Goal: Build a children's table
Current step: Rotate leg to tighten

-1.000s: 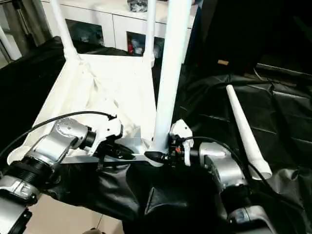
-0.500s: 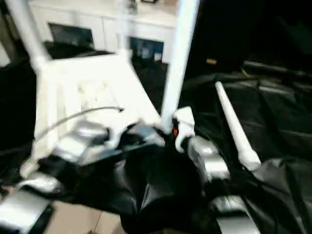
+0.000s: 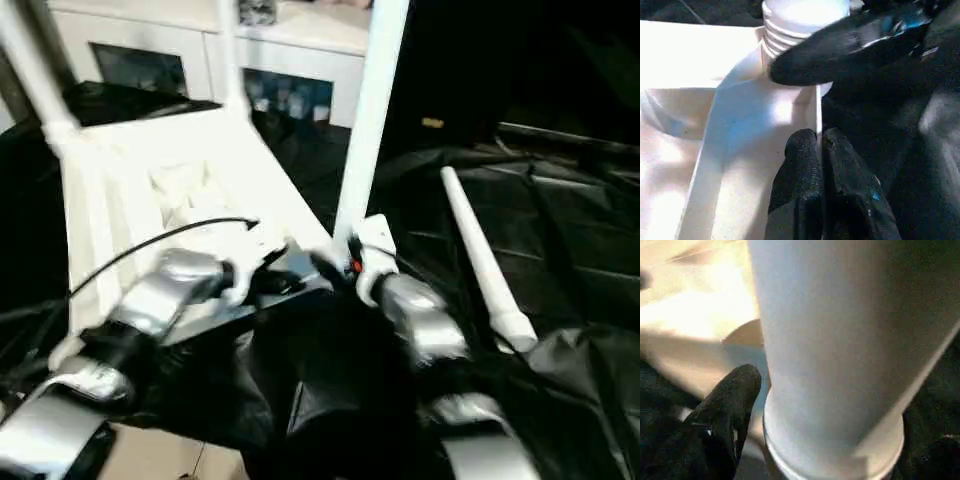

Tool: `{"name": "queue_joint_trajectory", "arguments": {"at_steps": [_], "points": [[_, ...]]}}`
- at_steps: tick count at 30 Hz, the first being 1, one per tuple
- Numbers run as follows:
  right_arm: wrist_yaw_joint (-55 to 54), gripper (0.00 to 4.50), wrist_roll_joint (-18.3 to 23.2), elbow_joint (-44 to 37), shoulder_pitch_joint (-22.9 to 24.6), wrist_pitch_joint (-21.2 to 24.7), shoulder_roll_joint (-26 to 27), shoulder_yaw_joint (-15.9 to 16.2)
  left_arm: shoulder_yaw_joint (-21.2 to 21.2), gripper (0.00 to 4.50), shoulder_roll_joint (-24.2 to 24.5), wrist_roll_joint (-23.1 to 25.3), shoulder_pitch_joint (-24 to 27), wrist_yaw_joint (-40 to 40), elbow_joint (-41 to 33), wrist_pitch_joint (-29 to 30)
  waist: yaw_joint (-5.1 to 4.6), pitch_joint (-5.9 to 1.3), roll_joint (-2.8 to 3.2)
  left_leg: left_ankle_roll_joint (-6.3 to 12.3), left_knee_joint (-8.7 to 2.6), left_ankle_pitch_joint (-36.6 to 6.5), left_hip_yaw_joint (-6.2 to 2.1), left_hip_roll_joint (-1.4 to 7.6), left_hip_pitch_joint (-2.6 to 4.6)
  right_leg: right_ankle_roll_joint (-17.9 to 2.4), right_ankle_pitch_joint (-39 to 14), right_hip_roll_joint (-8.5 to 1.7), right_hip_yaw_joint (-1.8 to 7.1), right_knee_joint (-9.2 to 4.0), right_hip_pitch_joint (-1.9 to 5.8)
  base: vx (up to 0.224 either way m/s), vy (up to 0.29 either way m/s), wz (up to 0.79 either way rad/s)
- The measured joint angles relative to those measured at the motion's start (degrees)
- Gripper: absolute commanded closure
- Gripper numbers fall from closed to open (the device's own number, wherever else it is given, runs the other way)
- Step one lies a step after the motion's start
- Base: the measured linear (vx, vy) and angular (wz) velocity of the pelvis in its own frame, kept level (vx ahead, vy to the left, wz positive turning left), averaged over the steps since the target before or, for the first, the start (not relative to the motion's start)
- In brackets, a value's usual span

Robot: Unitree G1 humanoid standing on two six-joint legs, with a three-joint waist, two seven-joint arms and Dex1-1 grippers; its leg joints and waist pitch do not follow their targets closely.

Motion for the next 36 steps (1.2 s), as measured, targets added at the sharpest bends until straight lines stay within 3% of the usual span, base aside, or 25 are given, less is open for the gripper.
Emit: {"name": "queue_joint_trajectory", "arguments": {"at_steps": [7, 9, 12, 20, 24, 28, 31, 36], "points": [[15.18, 0.75, 2.91, -4.82, 2.27, 2.08, -4.61, 2.70, -1.19, 4.50, 5.14, -1.58, 1.94, -9.80, -2.68, -3.21, 0.83, 0.13, 0.15, 0.02, -0.07, -0.02, 0.05, -0.01, -0.22, 0.00, -0.08, -0.02, 0.04, -0.08, -0.09, 0.000, 0.000, 0.00], [20.75, 0.75, 3.85, -7.56, 3.43, 3.46, -6.90, 4.73, -2.17, 4.50, 7.11, -2.25, 2.56, -13.71, -4.09, -3.52, 1.07, 0.14, 0.14, 0.05, -0.06, -0.04, 0.05, -0.01, -0.24, 0.00, -0.08, -0.02, 0.04, -0.10, -0.09, 0.000, 0.000, 0.00], [24.49, 1.08, 4.22, -9.43, 4.29, 4.61, -8.18, 6.00, -2.68, 4.50, 8.28, -2.56, 2.69, -16.41, -4.17, -4.42, 1.82, 0.14, 0.14, 0.05, 0.03, -0.03, 0.06, 0.01, -0.20, 0.00, -0.08, -0.02, 0.03, -0.01, -0.08, 0.000, 0.000, 0.00], [26.41, 1.74, 4.10, -10.82, 4.79, 5.57, -8.84, 6.97, -3.33, 4.50, 9.54, -2.60, 2.69, -19.06, -4.06, -5.84, 2.07, 0.13, 0.02, 0.04, 0.10, -0.02, 0.07, 0.01, -0.16, 0.04, -0.10, -0.02, 0.09, 0.03, -0.02, 0.000, 0.000, 0.00], [26.61, 1.77, 4.13, -11.43, 4.87, 6.20, -8.73, 7.02, -3.30, 4.50, 9.65, -2.73, 2.69, -19.42, -4.08, -5.85, 2.07, 0.13, 0.02, 0.03, 0.05, -0.02, 0.07, 0.01, -0.17, 0.06, -0.11, -0.02, 0.06, 0.03, -0.03, 0.000, 0.000, 0.00], [25.93, 1.78, 4.08, -11.36, 5.00, 6.04, -8.13, 6.89, -3.23, 4.50, 9.55, -2.73, 2.69, -18.75, -4.05, -5.75, 2.07, 0.13, 0.02, 0.04, 0.08, -0.02, 0.07, 0.01, -0.16, 0.06, -0.11, -0.02, 0.07, 0.04, -0.03, 0.000, 0.000, 0.00], [18.61, 1.78, 3.16, -8.79, 4.31, 5.51, -5.74, 4.92, -1.52, 4.50, 7.69, -2.25, 2.69, -13.32, -2.84, -4.79, 1.82, 0.13, 0.03, 0.03, 0.15, -0.01, 0.07, 0.01, -0.01, 0.04, -0.09, -0.02, 0.10, 0.09, 0.07, 0.000, 0.000, 0.00], [0.19, 1.78, 1.54, -2.71, 0.61, 5.57, -0.17, 0.70, 0.95, 4.50, 1.84, -1.18, 1.99, -0.52, -1.31, -0.70, -0.01, 0.09, -0.01, 0.01, 0.28, 0.00, -0.02, -0.01, 0.13, 0.28, -0.23, -0.05, 0.12, 0.03, 0.11, 0.000, 0.000, 0.00]]}}
